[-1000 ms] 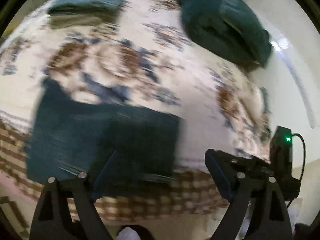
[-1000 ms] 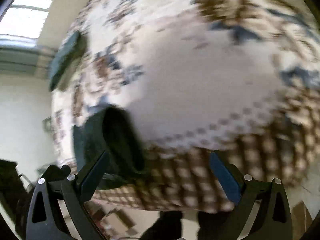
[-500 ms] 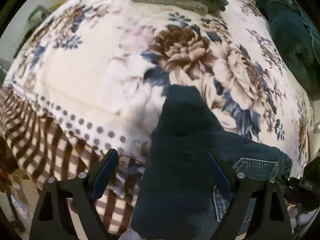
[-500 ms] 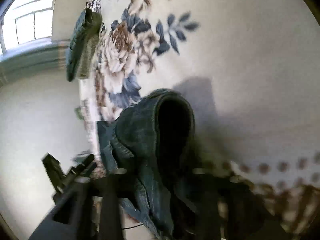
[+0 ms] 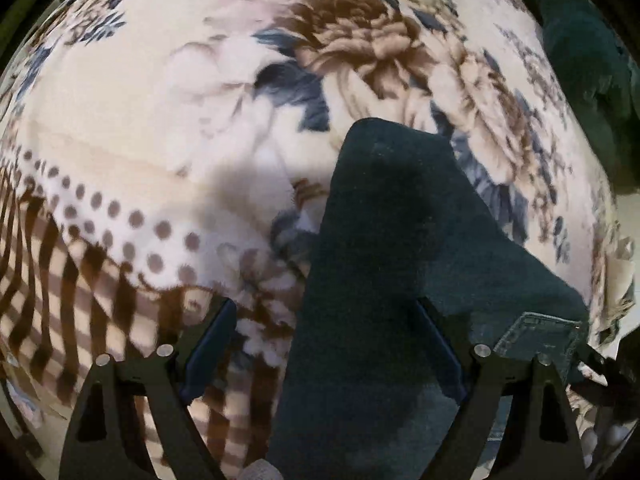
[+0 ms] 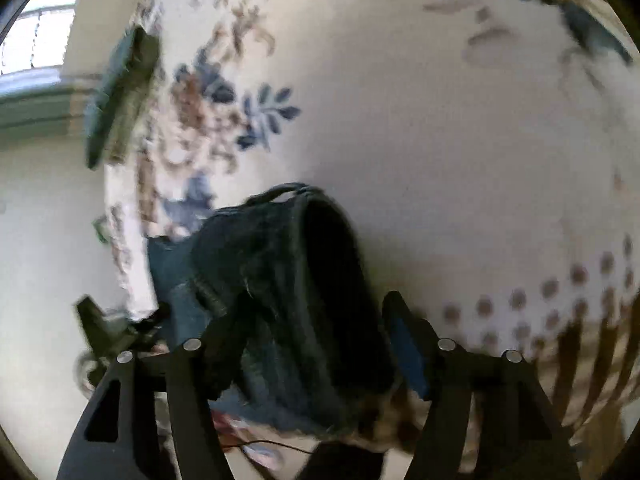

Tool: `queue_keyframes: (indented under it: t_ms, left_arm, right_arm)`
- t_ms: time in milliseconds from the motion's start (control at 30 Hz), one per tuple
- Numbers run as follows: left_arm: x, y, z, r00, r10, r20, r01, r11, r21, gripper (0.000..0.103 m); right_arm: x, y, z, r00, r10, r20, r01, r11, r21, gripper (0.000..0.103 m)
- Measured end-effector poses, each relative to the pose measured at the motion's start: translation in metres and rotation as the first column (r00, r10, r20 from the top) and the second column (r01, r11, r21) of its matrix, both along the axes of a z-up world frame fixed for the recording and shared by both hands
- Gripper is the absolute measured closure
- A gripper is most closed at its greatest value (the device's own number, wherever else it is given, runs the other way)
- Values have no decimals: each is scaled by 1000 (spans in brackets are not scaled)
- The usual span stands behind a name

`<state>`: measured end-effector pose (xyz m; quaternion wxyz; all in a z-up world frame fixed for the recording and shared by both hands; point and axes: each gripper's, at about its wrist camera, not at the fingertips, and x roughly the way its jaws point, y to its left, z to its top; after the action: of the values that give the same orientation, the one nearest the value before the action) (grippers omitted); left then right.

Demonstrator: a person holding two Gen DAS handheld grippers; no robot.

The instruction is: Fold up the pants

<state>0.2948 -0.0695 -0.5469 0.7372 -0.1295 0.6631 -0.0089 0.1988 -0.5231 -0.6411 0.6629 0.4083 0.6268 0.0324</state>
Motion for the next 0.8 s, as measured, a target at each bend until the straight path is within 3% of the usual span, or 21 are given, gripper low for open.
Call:
queue_keyframes:
  t_ms: [133,233,267,300,367,433,567,633,733,800]
  left_arm:
    - [-17,2,15,1000,2,26,-2,1000,-10,15]
    - [-28,1,13,1000,-9,16,9,1000,-5,15]
    - [-32,2,11,1000,-11,6,11,1000,4,15]
    - [-34,3,8,1000,-12,-1,12,1000,4,15]
    - [-36,3,4,1000,-15,-12,16,1000,3,15]
    - [-38,1,4,1000,-24,-6,24,1000,0,15]
    - [-36,-4,3,999,-47,2,47,999,-2,15]
    - [-34,-9,1,998,-63,3,63,998,2,14]
    - [-31,-12,-4,997,-80,-11,80,997,1,13]
    - [-32,-11,-7,997,-79,-17,78,997,-12,12]
  right_arm:
    - [-37,0,12,996,-85,23,81,987,136,34]
    - [-50,13,-15,994,-73,-77,85,984,156,37]
    - [-54,15,-20,993,-82,-90,96,982,161,49]
    - [-56,19,-21,992,-89,-88,101,984,143,78]
    - [-53,25,-6,995,-95,-30,97,993,63,86]
    - [-47,29,19,995,-91,29,92,996,-15,88]
    - [-37,25,54,991,-90,101,99,992,-82,90]
    - [-32,17,39,996,-78,43,83,987,-135,90]
    - [-38,7,3,994,-78,-73,68,990,-127,90]
    - [-42,6,-12,994,-58,-92,45,989,-143,90]
